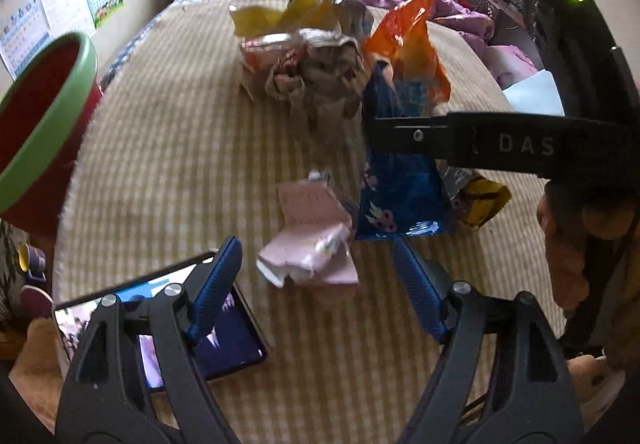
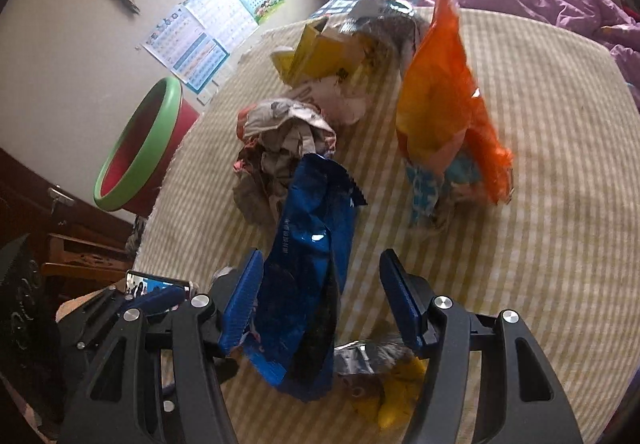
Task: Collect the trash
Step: 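Grasp pink paper scrap with left tool while right tool grasps blue bag, then drop paper scrap into bin with left tool while right tool drops blue bag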
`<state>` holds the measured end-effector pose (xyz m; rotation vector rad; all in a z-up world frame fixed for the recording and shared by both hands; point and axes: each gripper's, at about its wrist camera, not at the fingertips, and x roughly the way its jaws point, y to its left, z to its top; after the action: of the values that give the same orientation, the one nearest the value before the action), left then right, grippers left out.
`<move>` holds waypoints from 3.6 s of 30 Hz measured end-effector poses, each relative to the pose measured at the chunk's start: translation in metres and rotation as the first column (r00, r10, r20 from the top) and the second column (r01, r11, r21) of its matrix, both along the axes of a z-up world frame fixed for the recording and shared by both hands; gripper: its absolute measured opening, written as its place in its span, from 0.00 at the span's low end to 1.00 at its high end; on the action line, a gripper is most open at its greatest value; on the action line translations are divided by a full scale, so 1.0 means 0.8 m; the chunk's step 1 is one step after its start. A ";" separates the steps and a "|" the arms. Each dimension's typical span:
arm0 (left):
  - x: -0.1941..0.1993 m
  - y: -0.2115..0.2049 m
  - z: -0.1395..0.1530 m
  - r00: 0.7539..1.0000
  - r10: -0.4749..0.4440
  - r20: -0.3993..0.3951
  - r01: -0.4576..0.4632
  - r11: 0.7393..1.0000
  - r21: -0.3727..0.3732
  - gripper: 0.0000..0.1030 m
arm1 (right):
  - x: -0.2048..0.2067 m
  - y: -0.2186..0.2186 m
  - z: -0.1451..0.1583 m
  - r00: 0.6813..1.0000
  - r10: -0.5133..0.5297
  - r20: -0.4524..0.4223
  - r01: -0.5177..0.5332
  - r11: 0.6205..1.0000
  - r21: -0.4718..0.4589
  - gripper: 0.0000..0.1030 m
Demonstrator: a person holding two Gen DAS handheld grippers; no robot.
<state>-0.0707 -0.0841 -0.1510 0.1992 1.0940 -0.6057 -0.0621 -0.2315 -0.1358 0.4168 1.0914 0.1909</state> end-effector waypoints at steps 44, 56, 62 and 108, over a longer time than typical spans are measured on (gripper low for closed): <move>0.058 0.092 0.126 0.890 0.350 0.293 -0.313 0.935 -0.167 0.44 | 0.030 0.046 0.119 0.938 0.050 0.344 -0.029 0.997 -0.066 0.21; 0.072 0.125 0.135 0.850 0.391 0.353 -0.359 0.920 -0.154 0.44 | 0.050 0.085 0.126 0.921 0.109 0.374 -0.082 0.993 -0.086 0.21; 0.077 0.133 0.129 0.840 0.414 0.352 -0.382 0.910 -0.159 0.44 | 0.059 0.101 0.131 0.916 0.122 0.383 -0.095 0.992 -0.089 0.21; 0.155 0.285 0.085 0.712 0.613 0.343 -0.612 0.781 -0.125 0.44 | 0.143 0.258 0.124 0.857 0.317 0.406 -0.277 0.948 -0.155 0.21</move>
<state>0.0536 0.1436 -0.0827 -0.0647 0.7230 0.0444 0.0520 -0.0254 -0.0364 0.1083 0.7195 0.4838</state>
